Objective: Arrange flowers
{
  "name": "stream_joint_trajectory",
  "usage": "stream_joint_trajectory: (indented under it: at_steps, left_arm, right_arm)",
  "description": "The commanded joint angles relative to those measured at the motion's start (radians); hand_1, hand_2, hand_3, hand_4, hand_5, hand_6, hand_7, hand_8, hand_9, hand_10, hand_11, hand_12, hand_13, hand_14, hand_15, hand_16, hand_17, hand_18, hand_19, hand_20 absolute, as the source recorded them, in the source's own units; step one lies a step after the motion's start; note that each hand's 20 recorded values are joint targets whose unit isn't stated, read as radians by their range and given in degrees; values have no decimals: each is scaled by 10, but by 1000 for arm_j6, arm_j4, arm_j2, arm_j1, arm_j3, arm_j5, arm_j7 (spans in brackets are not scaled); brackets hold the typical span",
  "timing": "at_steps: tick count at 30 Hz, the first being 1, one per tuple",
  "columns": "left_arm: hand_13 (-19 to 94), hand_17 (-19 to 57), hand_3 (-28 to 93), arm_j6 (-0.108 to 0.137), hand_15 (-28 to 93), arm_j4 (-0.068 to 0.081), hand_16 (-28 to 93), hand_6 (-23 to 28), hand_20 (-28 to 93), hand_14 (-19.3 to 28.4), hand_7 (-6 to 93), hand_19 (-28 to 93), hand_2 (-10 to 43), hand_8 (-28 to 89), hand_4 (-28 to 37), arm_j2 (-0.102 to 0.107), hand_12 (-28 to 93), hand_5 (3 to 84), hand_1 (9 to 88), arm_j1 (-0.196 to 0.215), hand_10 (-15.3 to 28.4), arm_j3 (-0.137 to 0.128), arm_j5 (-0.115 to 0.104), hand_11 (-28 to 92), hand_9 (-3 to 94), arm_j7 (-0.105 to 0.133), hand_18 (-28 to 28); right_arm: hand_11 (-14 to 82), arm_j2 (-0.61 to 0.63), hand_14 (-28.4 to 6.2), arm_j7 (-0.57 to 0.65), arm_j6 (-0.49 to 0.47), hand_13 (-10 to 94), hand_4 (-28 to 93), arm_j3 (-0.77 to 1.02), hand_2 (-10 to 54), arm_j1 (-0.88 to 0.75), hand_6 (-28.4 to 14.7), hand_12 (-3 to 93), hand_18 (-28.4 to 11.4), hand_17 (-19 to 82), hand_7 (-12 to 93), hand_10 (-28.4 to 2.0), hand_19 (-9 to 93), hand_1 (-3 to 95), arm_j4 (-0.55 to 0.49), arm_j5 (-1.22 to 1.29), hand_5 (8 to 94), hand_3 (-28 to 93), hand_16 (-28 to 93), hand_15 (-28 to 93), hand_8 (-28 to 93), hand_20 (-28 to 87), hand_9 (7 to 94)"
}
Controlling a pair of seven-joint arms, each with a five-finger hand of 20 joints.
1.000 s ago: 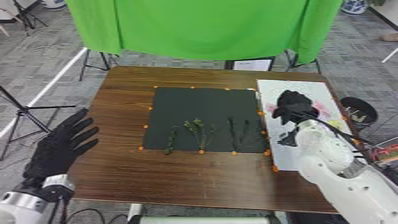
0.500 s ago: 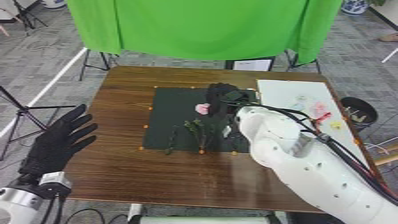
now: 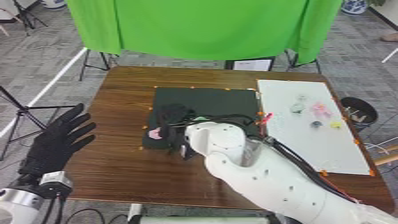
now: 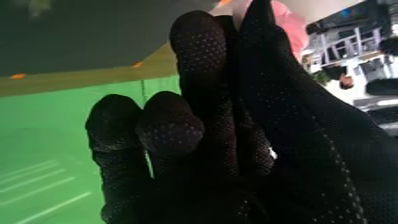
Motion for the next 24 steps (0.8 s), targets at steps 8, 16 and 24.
stream_joint_trajectory:
  at_steps: [8,16,24]
  left_arm:
    - [138,-118,696,18,198,2,49,27,97,135,172,311,-53,-98,-280,16,202,238,245,-10,99,20,1,129,206,2,199]
    - [138,-118,696,19,196,6,51,27,98,135,172,310,-54,-98,-281,26,202,238,245,-19,100,30,0,129,205,-1,199]
    - [138,-118,696,17,196,5,51,26,99,135,173,310,-53,-98,-280,22,203,237,246,-15,100,29,1,130,205,1,198]
  right_arm:
    - [215,-94,-78,17,8,718,-209,-69,-95,38,8,476,-215,359,445,-76,932,444,95,-147,751,862,361,803,45,544,886]
    - [188,-109,-76,29,-4,707,-224,-72,-95,42,13,500,-211,353,460,-66,932,439,128,-195,717,860,366,806,45,543,877]
    - [170,-108,-73,32,-39,689,-238,-59,-95,47,10,511,-209,341,445,-58,928,419,137,-201,691,857,371,809,43,540,848]
